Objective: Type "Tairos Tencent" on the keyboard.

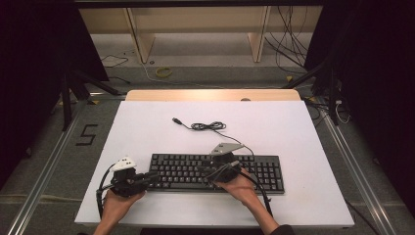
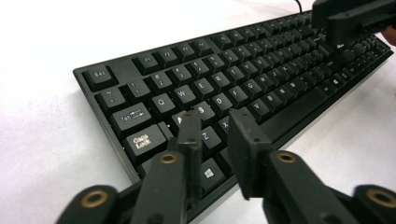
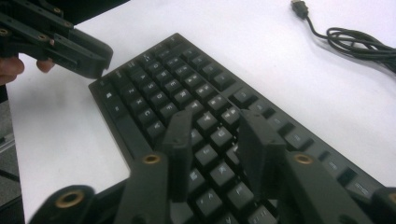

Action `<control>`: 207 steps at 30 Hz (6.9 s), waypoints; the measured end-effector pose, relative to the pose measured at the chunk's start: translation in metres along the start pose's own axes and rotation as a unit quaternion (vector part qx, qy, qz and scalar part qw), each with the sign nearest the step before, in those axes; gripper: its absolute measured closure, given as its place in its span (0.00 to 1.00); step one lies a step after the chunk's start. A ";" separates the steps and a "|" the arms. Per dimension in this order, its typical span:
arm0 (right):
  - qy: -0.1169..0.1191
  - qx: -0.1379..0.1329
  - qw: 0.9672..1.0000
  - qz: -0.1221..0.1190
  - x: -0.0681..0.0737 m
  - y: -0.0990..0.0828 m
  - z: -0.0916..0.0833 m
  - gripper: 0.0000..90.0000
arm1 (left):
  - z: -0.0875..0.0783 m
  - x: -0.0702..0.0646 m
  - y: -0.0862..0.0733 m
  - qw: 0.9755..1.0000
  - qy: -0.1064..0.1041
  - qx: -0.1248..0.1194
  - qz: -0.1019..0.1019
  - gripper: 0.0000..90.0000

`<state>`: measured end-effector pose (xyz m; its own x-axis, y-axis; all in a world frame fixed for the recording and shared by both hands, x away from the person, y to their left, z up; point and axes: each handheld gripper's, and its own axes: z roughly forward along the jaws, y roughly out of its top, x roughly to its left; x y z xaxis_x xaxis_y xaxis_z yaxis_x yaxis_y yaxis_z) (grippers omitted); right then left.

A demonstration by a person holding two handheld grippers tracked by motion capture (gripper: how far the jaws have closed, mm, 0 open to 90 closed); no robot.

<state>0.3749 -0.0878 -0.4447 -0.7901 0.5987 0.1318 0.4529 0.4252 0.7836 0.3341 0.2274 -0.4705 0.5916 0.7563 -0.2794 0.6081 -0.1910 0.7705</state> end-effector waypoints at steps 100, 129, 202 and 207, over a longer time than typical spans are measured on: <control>0.050 -0.003 0.998 0.044 -0.003 0.011 0.026 0.41 | 0.021 -0.002 0.012 1.000 -0.013 -0.006 -0.007 0.51; 0.019 -0.008 0.998 0.055 -0.022 -0.003 -0.001 0.34 | 0.032 0.004 0.015 0.999 0.024 0.017 0.012 0.99; 0.012 0.003 0.999 0.040 -0.024 -0.006 0.007 0.76 | 0.025 -0.009 0.017 0.999 -0.014 -0.031 -0.010 0.38; 0.012 0.005 0.999 0.040 -0.023 -0.006 0.009 0.79 | 0.023 -0.010 0.017 0.999 -0.019 -0.034 -0.012 0.36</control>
<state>0.3944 -0.0983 -0.4581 -0.7607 0.6151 0.2074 0.5184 0.3835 0.7643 0.3507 0.2017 -0.4681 0.5982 0.7352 -0.3188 0.5860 -0.1300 0.7998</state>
